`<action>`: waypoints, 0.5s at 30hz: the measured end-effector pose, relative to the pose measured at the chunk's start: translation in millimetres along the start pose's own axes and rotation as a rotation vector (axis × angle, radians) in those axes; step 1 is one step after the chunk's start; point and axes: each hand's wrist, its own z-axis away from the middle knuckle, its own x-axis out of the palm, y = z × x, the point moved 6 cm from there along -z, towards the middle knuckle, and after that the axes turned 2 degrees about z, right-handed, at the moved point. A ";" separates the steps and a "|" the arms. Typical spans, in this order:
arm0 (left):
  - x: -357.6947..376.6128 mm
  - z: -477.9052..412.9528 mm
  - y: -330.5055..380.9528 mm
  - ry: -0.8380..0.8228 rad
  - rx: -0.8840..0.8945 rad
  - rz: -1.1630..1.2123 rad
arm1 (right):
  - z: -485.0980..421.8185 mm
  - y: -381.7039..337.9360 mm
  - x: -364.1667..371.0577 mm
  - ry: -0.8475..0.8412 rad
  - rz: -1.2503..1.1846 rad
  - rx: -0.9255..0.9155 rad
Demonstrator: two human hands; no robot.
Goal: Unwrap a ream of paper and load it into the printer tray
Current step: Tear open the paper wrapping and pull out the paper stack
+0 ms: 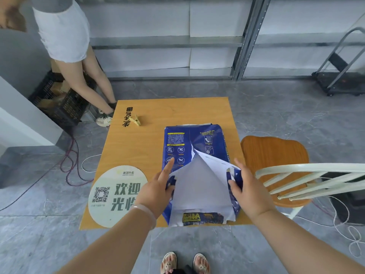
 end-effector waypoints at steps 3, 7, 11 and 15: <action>-6.3 -2.8 -9.9 0.030 -0.034 0.043 | -2.9 12.2 -8.2 0.063 -0.118 0.151; -4.9 -4.9 -9.2 0.064 0.168 -0.367 | -8.8 22.1 0.0 0.032 -0.250 0.280; 7.5 -3.8 19.8 -0.091 0.444 -0.766 | -11.9 2.6 4.2 0.021 0.331 -0.091; 24.1 6.1 28.1 -0.269 0.520 -1.019 | 2.7 -24.7 20.1 0.094 0.711 -0.693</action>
